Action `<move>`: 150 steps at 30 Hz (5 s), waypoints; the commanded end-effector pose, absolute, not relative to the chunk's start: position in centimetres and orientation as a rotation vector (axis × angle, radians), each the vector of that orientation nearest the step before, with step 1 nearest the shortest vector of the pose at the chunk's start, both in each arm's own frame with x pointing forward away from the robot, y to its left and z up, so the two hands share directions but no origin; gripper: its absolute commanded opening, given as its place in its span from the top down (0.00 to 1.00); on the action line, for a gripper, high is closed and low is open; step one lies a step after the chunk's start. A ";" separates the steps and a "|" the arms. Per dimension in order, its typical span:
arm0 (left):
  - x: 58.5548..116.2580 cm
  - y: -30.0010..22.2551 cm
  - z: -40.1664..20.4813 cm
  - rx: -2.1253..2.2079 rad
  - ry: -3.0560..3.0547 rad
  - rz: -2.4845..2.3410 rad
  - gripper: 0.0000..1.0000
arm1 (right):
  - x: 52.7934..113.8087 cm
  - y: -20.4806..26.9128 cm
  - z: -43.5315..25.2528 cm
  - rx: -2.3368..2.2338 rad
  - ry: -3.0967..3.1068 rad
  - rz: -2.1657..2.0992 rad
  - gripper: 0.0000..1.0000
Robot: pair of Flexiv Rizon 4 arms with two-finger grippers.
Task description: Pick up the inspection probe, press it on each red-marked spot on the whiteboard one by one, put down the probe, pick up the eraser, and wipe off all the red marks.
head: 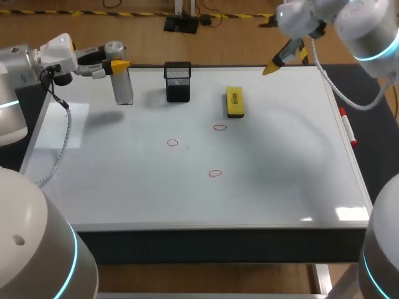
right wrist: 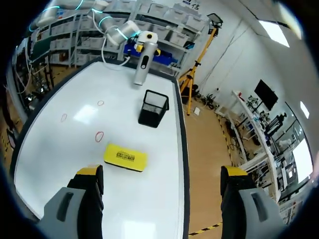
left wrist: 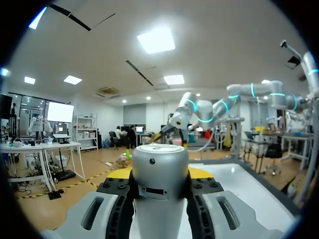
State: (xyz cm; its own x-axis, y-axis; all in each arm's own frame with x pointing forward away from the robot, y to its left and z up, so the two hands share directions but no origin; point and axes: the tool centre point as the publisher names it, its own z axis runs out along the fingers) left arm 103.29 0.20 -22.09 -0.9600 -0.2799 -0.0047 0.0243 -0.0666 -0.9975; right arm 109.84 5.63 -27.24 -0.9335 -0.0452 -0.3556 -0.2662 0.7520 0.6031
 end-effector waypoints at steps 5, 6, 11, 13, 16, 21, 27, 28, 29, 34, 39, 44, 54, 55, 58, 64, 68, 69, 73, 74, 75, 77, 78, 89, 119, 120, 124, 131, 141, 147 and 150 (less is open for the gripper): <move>103.2 0.2 -22.0 -0.282 1.988 -2.131 1.00 | 110.4 7.0 -29.6 -1.143 2.939 0.143 0.00; 103.2 0.2 -22.0 -0.282 1.988 -2.131 1.00 | 110.4 7.1 -30.0 -1.185 2.924 0.107 0.00; 103.2 0.2 -22.0 -0.282 1.988 -2.131 1.00 | 110.2 7.4 -30.9 -1.181 2.897 0.040 0.00; 103.2 0.2 -22.0 -0.282 1.988 -2.131 1.00 | 110.2 7.4 -30.9 -1.181 2.897 0.040 0.00; 103.2 0.2 -22.0 -0.282 1.988 -2.131 1.00 | 110.2 7.4 -30.9 -1.181 2.897 0.040 0.00; 103.2 0.2 -22.0 -0.282 1.988 -2.131 1.00 | 110.2 7.4 -30.9 -1.181 2.897 0.040 0.00; 103.2 0.2 -22.0 -0.282 1.988 -2.131 1.00 | 110.2 7.4 -30.9 -1.181 2.897 0.040 0.00; 103.2 0.2 -22.0 -0.282 1.988 -2.131 1.00 | 110.2 7.4 -30.9 -1.181 2.897 0.040 0.00; 103.2 0.2 -22.0 -0.282 1.988 -2.131 1.00 | 110.2 7.4 -30.9 -1.181 2.897 0.040 0.00; 103.2 0.2 -22.0 -0.282 1.988 -2.131 1.00 | 110.2 7.4 -30.9 -1.181 2.897 0.040 0.00; 103.2 0.2 -22.0 -0.282 1.988 -2.131 1.00 | 109.3 7.9 -32.6 -1.387 2.809 0.024 0.00; 103.2 0.2 -22.0 -0.282 1.988 -2.131 1.00 | 107.9 8.4 -34.6 -1.581 2.731 0.018 0.00; 103.2 0.2 -22.0 -0.282 1.988 -2.131 1.00 | 105.3 9.2 -38.0 -1.953 2.403 0.180 0.00; 103.2 0.2 -22.0 -0.282 1.988 -2.131 1.00 | 104.9 9.2 -38.3 -1.982 2.362 0.198 0.00; 103.2 0.2 -22.0 -0.282 1.988 -2.131 1.00 | 104.6 9.5 -39.1 -2.036 2.332 0.169 0.00; 103.2 0.2 -22.0 -0.282 1.988 -2.131 1.00 | 104.0 10.2 -39.8 -2.136 2.242 0.079 0.00; 103.2 0.2 -22.0 -0.282 1.988 -2.131 1.00 | 104.0 10.8 -40.1 -2.151 2.245 0.055 0.00; 103.2 0.2 -22.0 -0.282 1.988 -2.131 1.00 | 104.1 11.0 -40.2 -2.161 2.248 0.041 0.00; 103.2 0.2 -22.0 -0.282 1.988 -2.131 1.00 | 104.3 11.4 -40.8 -2.177 2.256 0.029 0.00; 103.2 0.2 -22.0 -0.282 1.988 -2.131 1.00 | 104.3 11.5 -40.9 -2.184 2.254 0.024 0.00; 103.2 0.2 -22.0 -0.282 1.988 -2.131 1.00 | 104.4 11.5 -41.0 -2.185 2.253 0.025 0.00; 103.2 0.2 -22.0 -0.282 1.988 -2.131 1.00 | 104.5 11.5 -41.3 -2.192 2.259 0.034 0.00; 103.2 0.2 -22.0 -0.282 1.988 -2.131 1.00 | 104.7 11.5 -41.5 -2.199 2.261 0.032 0.00; 103.2 0.2 -22.0 -0.282 1.988 -2.131 1.00 | 104.8 11.4 -42.2 -2.199 2.272 0.077 0.00; 103.2 0.2 -22.0 -0.282 1.988 -2.131 1.00 | 103.6 5.1 -38.6 -2.009 2.390 -0.053 1.00; 103.2 0.2 -22.0 -0.282 1.988 -2.131 1.00 | 103.4 4.6 -38.5 -1.990 2.402 -0.047 1.00; 103.2 0.2 -22.0 -0.282 1.988 -2.131 1.00 | 102.8 2.4 -38.4 -1.930 2.443 -0.048 1.00; 103.2 0.2 -22.0 -0.282 1.988 -2.131 1.00 | 101.9 -1.4 -38.4 -1.831 2.518 -0.044 1.00; 103.2 0.2 -22.0 -0.282 1.988 -2.131 1.00 | 100.6 -7.1 -39.0 -1.685 2.643 -0.033 1.00; 103.2 0.2 -22.0 -0.282 1.988 -2.131 1.00 | 99.8 -9.8 -39.2 -1.598 2.687 0.027 1.00; 103.2 0.2 -22.0 -0.282 1.988 -2.131 1.00 | 99.5 -10.2 -39.5 -1.580 2.701 0.054 1.00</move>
State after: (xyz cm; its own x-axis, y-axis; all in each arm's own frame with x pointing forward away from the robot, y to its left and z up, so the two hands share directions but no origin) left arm 103.28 0.20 -22.09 -0.9600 -0.2801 -0.0048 0.0244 -0.0666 -0.9975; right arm 99.93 -9.27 -39.47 -0.4932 -0.8699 -0.0023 -0.8697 0.4930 0.0224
